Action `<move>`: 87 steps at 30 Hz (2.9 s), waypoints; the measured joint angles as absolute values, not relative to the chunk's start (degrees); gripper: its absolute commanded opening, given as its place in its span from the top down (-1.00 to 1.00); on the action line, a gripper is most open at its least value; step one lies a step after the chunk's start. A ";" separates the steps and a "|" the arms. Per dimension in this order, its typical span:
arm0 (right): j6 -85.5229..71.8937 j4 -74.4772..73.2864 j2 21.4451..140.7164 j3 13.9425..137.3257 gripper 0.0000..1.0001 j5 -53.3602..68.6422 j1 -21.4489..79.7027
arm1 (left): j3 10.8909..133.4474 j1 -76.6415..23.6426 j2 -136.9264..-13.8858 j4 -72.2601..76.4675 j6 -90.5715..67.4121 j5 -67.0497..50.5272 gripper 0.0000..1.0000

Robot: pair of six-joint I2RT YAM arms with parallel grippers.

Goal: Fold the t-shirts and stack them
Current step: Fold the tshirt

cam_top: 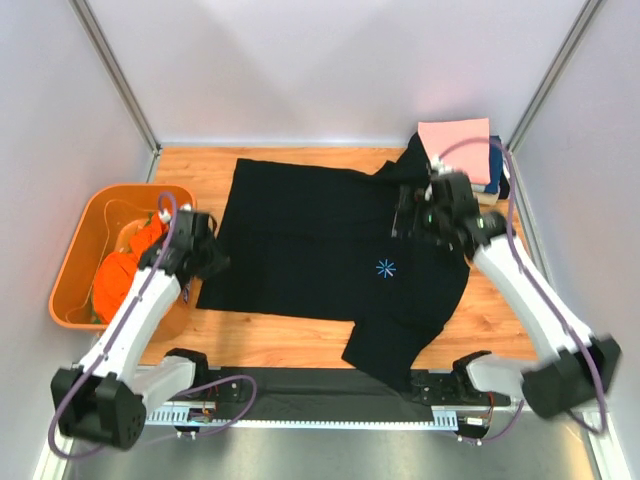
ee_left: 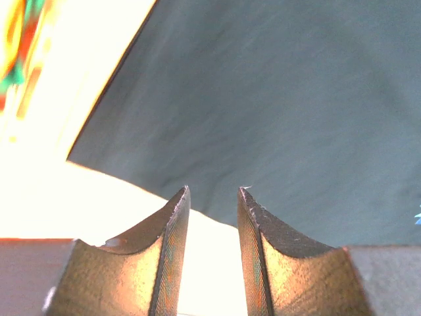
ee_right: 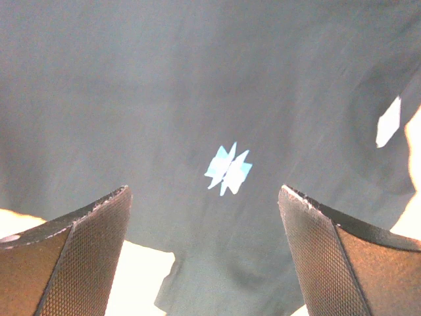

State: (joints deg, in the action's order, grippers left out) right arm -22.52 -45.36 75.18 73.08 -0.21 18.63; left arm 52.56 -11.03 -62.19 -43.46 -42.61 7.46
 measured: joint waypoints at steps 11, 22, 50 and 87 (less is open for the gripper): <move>-51.77 -51.16 40.23 32.73 -0.84 -0.93 42.89 | 33.69 -11.86 -54.89 -42.19 -49.32 6.72 0.15; -68.84 -52.29 41.17 22.02 -0.73 -3.46 59.57 | 34.85 -13.76 -62.70 -35.70 -50.24 14.61 -0.16; -57.06 -55.68 38.50 36.82 0.99 -16.01 28.01 | 35.62 -14.00 -64.51 -34.50 -51.42 14.39 0.11; -43.00 -49.41 39.55 36.47 0.99 2.68 4.03 | 57.63 -31.00 -69.25 -60.31 -52.47 17.93 -0.11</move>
